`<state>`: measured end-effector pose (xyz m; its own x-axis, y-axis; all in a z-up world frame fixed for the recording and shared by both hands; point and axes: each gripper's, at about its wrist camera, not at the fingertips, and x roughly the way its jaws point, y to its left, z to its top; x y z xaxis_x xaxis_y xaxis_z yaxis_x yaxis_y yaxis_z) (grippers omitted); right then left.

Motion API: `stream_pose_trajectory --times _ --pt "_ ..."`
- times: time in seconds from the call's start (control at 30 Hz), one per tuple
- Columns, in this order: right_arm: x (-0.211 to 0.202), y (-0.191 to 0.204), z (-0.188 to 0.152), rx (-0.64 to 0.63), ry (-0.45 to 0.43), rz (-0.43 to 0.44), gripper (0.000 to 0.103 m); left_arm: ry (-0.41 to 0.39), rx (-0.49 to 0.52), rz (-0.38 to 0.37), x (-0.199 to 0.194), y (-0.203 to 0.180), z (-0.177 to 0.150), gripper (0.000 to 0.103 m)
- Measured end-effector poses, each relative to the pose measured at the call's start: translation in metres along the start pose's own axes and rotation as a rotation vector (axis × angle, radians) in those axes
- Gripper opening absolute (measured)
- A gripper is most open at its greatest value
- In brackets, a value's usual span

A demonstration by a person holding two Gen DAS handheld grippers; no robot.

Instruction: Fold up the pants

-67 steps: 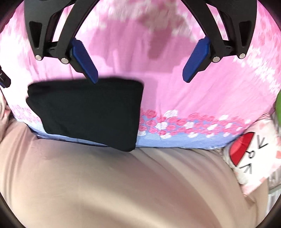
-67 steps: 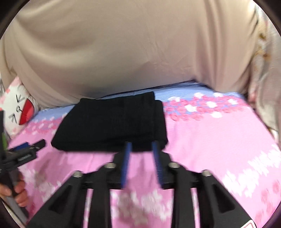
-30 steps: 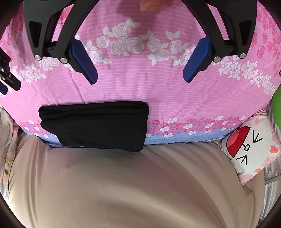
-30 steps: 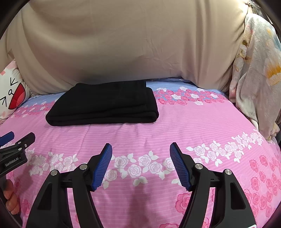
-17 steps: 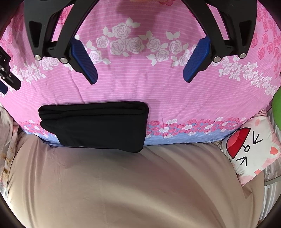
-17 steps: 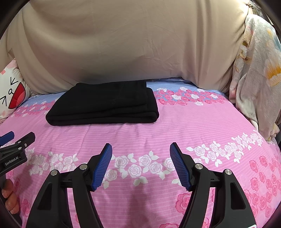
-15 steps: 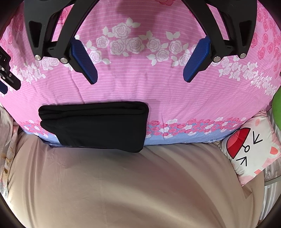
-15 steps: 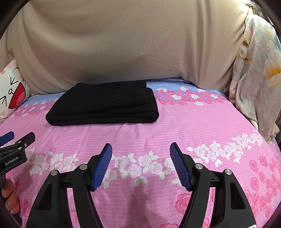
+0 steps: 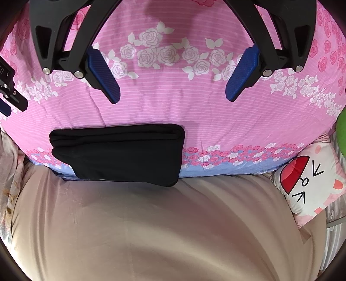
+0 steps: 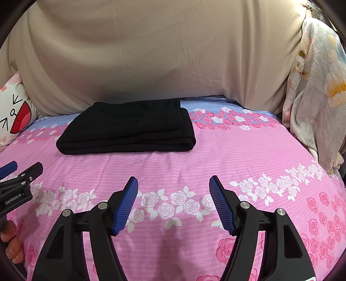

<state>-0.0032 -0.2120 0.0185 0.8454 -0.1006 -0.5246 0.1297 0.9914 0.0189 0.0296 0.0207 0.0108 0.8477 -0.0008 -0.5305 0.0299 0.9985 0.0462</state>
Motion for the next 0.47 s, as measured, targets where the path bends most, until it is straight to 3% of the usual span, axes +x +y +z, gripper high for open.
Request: stream_pose_trajectory --times 0.47 --pt "0.0009 -0.0019 0.0004 -0.003 0.000 0.003 0.068 0.018 0.017 -0.005 0.0039 0.0004 -0.0005 0.096"
